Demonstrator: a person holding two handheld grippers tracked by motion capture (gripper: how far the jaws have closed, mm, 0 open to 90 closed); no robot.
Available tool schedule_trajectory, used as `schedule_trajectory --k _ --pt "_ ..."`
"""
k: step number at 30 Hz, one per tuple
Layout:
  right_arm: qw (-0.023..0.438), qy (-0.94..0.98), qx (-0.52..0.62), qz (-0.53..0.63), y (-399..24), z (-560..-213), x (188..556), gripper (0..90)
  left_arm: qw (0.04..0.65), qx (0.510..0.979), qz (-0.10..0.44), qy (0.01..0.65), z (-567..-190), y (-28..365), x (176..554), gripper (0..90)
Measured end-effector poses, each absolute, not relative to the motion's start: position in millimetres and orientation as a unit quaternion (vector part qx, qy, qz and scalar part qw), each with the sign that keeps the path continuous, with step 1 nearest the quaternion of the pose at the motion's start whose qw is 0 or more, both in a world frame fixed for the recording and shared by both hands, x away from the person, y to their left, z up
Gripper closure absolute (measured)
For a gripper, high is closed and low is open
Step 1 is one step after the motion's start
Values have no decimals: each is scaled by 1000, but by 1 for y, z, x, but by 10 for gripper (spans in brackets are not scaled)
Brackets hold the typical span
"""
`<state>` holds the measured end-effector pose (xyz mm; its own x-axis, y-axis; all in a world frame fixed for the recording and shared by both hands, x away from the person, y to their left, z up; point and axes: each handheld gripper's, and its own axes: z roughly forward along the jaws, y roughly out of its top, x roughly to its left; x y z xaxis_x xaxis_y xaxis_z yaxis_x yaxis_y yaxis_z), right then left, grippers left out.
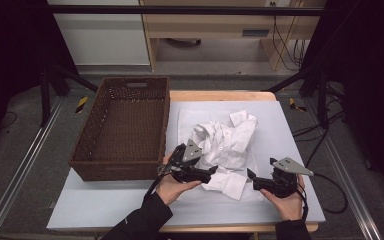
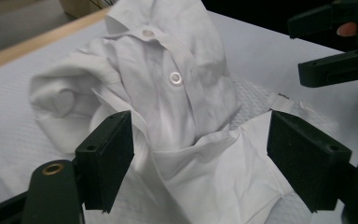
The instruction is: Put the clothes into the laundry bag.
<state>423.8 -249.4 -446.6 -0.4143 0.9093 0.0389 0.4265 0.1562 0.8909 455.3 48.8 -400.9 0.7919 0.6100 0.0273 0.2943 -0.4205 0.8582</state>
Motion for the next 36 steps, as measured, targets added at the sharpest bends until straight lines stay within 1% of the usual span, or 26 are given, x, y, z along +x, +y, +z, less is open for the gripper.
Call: schedule_trajectory --k 3,9,13,15,17,20,23,25,27,29,32,35,36 --pt "265 719 463 446 -240 -447 425 83 456 829 175 272 -402 60 445 242" --pt "247 725 452 458 -210 -443 436 67 427 836 187 290 -419 80 431 330" --pt "245 728 454 452 -189 -439 447 42 427 831 188 304 -431 91 424 377" --pt "248 729 456 447 -178 -439 454 32 423 830 189 310 -438 96 421 386" --pt "250 728 459 444 -172 -438 460 28 432 828 185 306 -444 101 419 431" --pt "247 723 466 446 -164 -437 471 29 428 830 187 307 -453 104 417 435" --pt "252 728 469 432 -154 -441 485 25 424 831 169 317 -459 104 416 457" --pt "251 733 477 416 -147 -449 496 24 420 835 155 319 -465 102 416 490" --pt "247 740 483 399 -143 -459 504 23 412 838 152 325 -469 100 417 528" --pt "240 745 489 385 -140 -466 509 27 410 837 148 330 -475 98 419 617" --pt "237 755 490 366 -136 -474 515 49 403 839 147 336 -479 96 420 717" --pt "239 762 493 346 -135 -480 517 104 393 844 157 331 -483 95 420 794" --pt "244 763 492 341 -134 -481 517 152 391 845 157 329 -484 95 419 822"
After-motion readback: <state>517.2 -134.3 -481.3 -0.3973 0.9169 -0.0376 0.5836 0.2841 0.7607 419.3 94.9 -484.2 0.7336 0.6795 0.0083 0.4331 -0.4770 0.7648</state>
